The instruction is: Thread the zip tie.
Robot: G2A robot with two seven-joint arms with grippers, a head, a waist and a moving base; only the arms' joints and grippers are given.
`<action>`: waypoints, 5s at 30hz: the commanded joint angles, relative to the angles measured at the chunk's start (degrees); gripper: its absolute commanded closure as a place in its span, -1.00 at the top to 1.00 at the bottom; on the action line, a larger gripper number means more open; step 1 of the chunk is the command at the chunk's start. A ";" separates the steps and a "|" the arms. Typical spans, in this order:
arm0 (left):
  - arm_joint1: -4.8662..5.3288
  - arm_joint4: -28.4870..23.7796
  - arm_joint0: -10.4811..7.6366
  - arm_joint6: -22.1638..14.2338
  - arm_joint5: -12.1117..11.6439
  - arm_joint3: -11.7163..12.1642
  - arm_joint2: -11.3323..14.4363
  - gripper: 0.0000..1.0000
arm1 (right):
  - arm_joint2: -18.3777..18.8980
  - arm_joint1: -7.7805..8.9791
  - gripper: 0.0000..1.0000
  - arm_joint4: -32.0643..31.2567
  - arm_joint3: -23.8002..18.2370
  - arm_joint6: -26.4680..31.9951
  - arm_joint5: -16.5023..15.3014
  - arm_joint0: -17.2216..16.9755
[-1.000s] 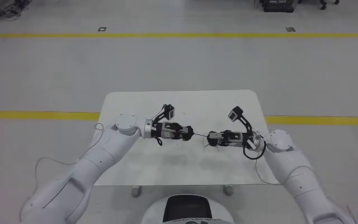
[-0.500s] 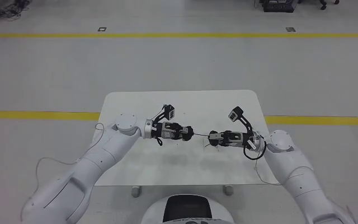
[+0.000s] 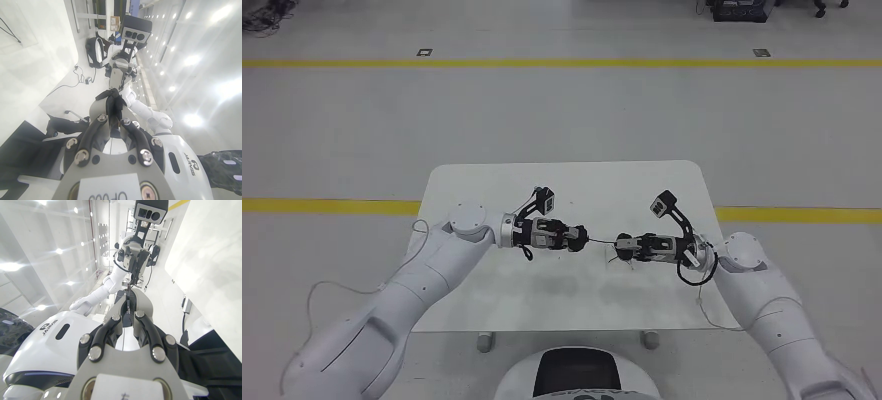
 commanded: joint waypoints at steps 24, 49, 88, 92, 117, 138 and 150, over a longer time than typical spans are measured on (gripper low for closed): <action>-0.15 -0.06 0.04 0.02 -0.44 0.01 -0.08 1.00 | 1.70 -0.24 -1.00 1.45 0.67 0.80 0.00 -0.48; -0.15 -0.06 0.04 0.02 -0.44 0.01 -0.08 1.00 | 1.70 -0.24 -1.00 1.45 0.67 0.80 0.00 -0.48; -0.93 2.17 7.86 22.05 -2.76 -9.65 0.77 1.00 | 1.22 0.05 -1.00 3.71 0.75 3.32 0.00 -1.03; -0.93 2.17 7.86 22.05 -2.76 -9.65 0.77 1.00 | 1.22 0.04 -1.00 3.65 0.67 2.90 0.08 -1.10; -1.04 0.26 8.11 14.69 0.41 -9.66 -0.25 1.00 | -3.98 0.79 -1.00 4.78 3.12 3.42 0.00 2.29; -1.67 -0.17 7.94 14.25 0.06 -8.08 -0.90 1.00 | -4.71 1.51 -1.00 4.72 1.73 3.42 0.00 2.19; -1.86 0.36 7.94 13.62 0.52 -7.97 -1.07 1.00 | -4.51 1.63 -1.00 4.82 1.29 3.42 0.00 2.07</action>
